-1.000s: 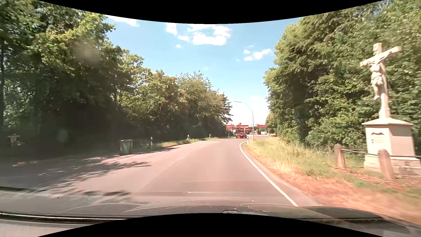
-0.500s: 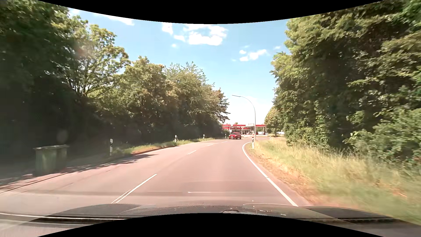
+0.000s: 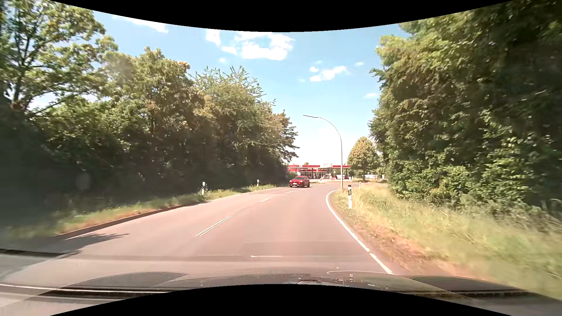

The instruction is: Follow the waypoints while adhering to traffic rules and regulations

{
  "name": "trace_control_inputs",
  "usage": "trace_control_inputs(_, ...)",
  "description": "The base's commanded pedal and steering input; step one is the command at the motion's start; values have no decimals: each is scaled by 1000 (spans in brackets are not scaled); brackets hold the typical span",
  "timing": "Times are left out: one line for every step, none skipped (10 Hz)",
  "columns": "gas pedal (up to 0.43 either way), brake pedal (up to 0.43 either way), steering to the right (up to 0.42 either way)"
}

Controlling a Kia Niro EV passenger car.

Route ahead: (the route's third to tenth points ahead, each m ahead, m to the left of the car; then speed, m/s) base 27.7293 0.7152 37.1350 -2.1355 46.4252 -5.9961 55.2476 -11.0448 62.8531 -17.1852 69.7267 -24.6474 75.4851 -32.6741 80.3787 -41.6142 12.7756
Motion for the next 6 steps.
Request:
trace_control_inputs(157, 0, 33)
trace_control_inputs(157, 0, 34)
trace_control_inputs(157, 0, 33)
trace_control_inputs(157, 0, 33)
trace_control_inputs(157, 0, 33)
trace_control_inputs(157, 0, 33)
